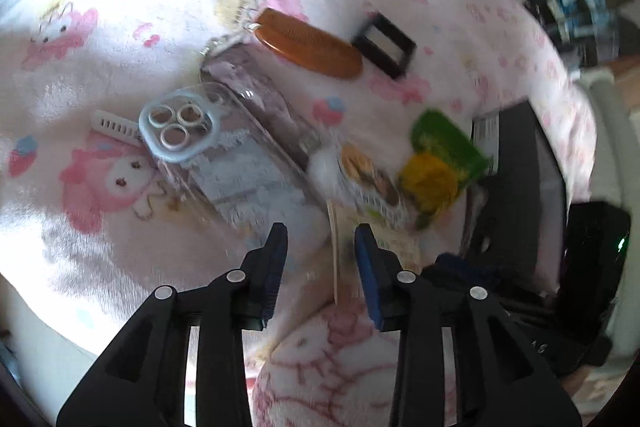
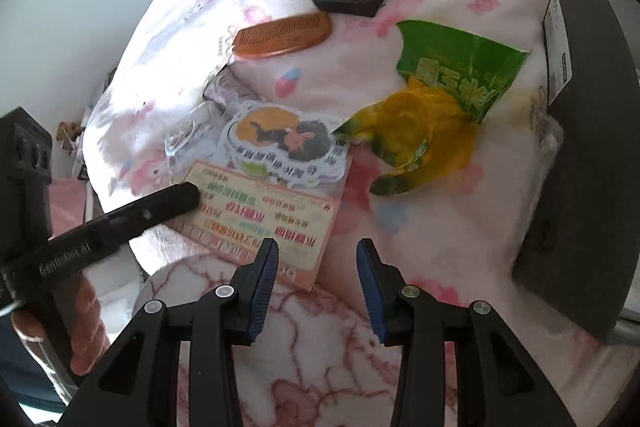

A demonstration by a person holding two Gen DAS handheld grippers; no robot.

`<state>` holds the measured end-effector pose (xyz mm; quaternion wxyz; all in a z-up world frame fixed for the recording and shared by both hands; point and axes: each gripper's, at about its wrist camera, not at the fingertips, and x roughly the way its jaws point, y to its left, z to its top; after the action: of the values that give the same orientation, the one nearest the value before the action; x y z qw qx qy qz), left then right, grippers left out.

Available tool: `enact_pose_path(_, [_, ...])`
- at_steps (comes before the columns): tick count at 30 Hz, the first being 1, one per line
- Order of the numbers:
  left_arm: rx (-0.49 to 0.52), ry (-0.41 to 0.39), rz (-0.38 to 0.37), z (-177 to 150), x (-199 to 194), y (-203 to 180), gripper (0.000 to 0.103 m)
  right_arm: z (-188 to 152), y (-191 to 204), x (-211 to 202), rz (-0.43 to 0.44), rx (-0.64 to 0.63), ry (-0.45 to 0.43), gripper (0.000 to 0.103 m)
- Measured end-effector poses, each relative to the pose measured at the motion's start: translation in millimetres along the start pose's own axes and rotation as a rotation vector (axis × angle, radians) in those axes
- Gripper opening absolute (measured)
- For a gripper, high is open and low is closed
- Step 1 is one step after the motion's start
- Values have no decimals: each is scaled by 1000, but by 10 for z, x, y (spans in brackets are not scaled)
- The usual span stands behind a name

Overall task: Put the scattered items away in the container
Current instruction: 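Grasp the printed card under the sticker with the left tool, then lift the printed card with sticker and carry it over the black box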

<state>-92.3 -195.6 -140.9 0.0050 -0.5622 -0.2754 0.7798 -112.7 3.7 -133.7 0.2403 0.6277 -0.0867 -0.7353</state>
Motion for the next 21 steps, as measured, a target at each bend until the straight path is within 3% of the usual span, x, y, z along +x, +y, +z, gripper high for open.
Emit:
enact_pose_path(3, [1,-34,48,146,46,7,35,110,-20,14,1,17,-29,38])
enact_pose_path(7, [10,-1,6,242,254,-45,33,229,1,217,-3,13,7,39])
enact_pose_path(9, [24,13,-1,213,322,-90,20,230,-5,329,-13,23,26,39])
enact_pose_path(11, [39,3,7,151,323,-148,17,228,13,345,15,20,11,39])
enact_pose_path(14, [77,-38,42,80,193,-239,16,219,62,248,5,0,-17,39])
enact_pose_path(21, [139,-142,-62,-119,-415,-573,16,148,166,-360,50,-25,-134,39])
